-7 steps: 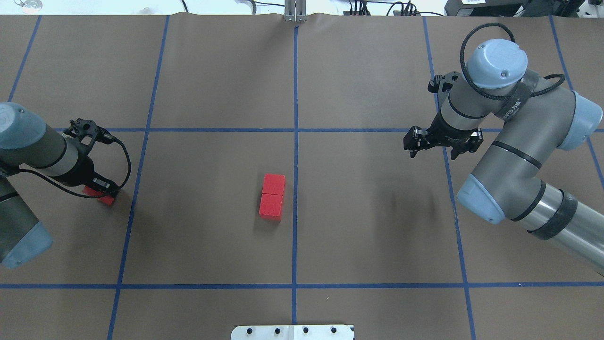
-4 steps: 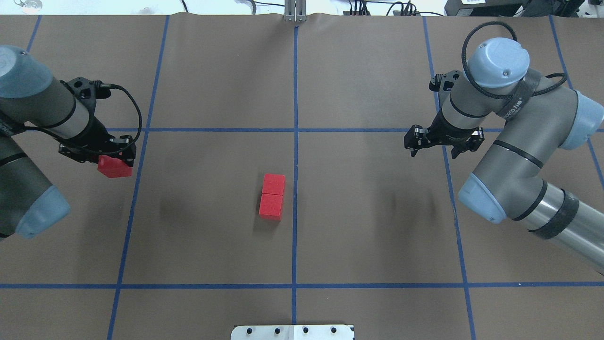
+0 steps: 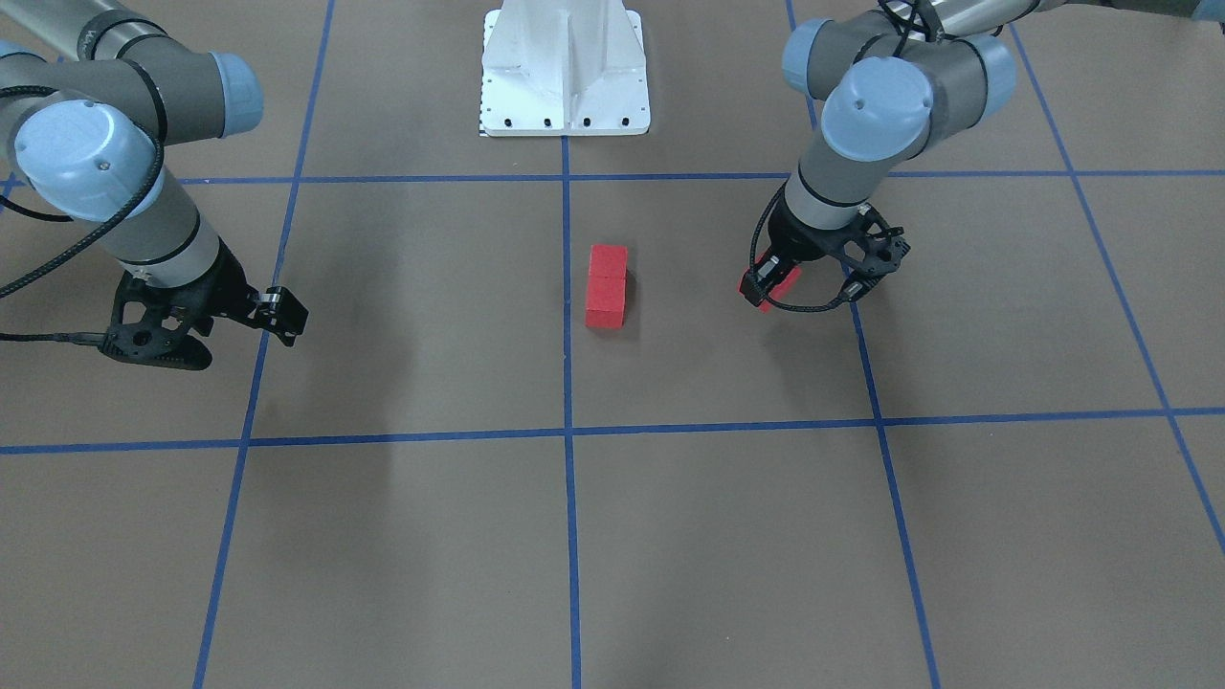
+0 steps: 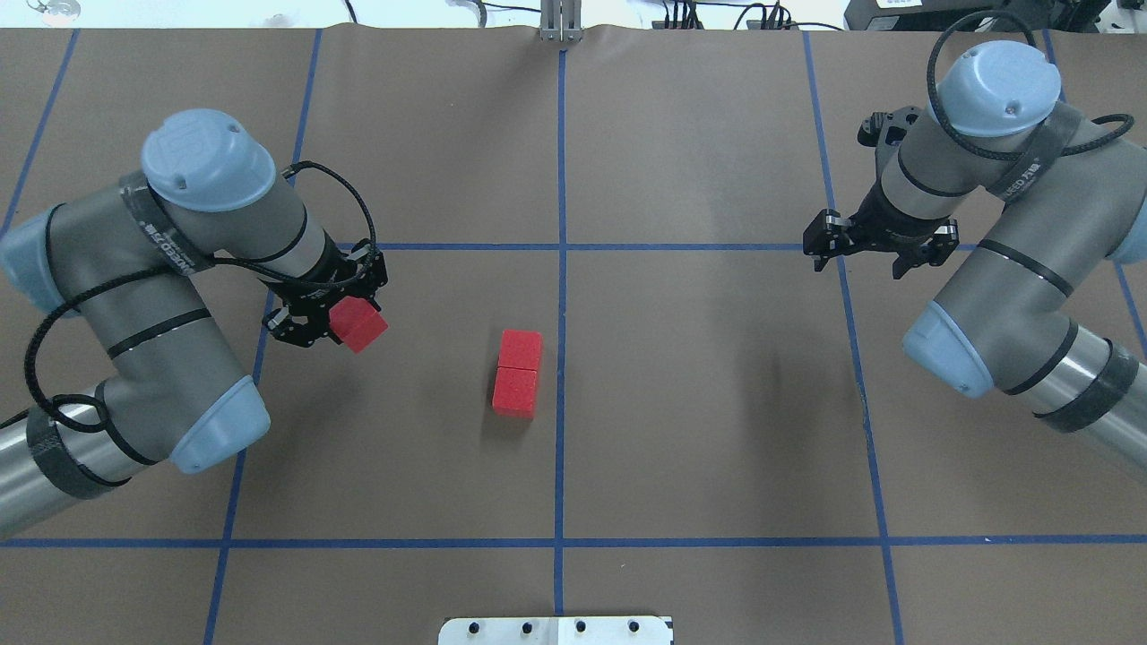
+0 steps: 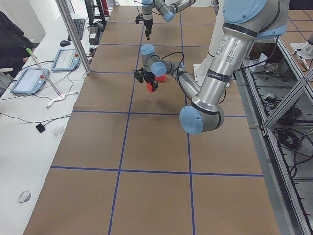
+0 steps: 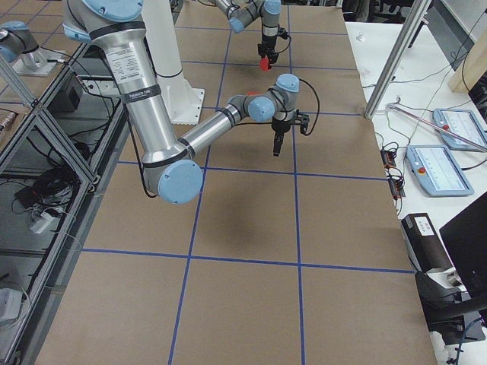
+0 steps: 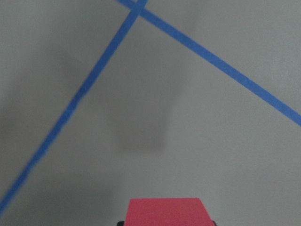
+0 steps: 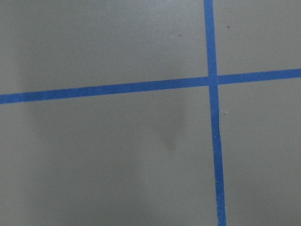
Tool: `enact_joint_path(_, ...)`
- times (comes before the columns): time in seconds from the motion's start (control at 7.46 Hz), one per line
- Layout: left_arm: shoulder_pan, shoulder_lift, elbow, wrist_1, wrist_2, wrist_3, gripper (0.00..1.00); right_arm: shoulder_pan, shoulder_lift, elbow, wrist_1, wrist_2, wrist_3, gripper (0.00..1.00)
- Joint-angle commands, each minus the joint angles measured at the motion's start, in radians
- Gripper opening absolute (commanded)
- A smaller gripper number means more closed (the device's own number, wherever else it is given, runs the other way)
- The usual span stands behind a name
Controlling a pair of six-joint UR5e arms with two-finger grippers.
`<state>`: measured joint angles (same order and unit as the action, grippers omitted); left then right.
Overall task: Form red blocks into L shape at center
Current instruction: 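Carry the red cube with the left gripper toward the two-cube row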
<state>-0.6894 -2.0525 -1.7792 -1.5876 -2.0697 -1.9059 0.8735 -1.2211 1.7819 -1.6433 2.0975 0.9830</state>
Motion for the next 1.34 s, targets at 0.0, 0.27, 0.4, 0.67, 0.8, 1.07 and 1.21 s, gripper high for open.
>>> enact_joint_path(0.0, 0.022, -0.145, 0.137, -0.003, 0.013, -0.32, 0.0, 0.028, -0.027, -0.002, 0.0, 0.001, -0.003, 1.0)
enact_joint_path(0.27, 0.051, -0.236, 0.255, -0.026, 0.026, -0.549, 0.0, 0.05, -0.046, -0.002, 0.0, 0.016, -0.001, 1.0)
enact_joint_path(0.4, 0.05, -0.238, 0.251, -0.028, 0.026, -0.593, 0.0, 0.061, -0.051, -0.001, 0.0, 0.041, -0.001, 1.0)
enact_joint_path(0.67, 0.06, -0.229, 0.254, -0.031, 0.054, -0.675, 0.0, 0.062, -0.052, -0.002, 0.0, 0.044, 0.002, 1.0)
enact_joint_path(0.8, 0.062, -0.233, 0.25, -0.034, 0.056, -0.744, 0.0, 0.062, -0.052, -0.002, 0.0, 0.044, 0.003, 1.0)
enact_joint_path(1.07, 0.074, -0.235, 0.256, -0.035, 0.057, -0.815, 0.0, 0.061, -0.052, -0.002, 0.0, 0.045, 0.006, 1.0)
enact_joint_path(1.21, 0.076, -0.23, 0.254, -0.049, 0.065, -0.837, 0.0, 0.062, -0.052, -0.002, 0.0, 0.045, 0.006, 1.0)
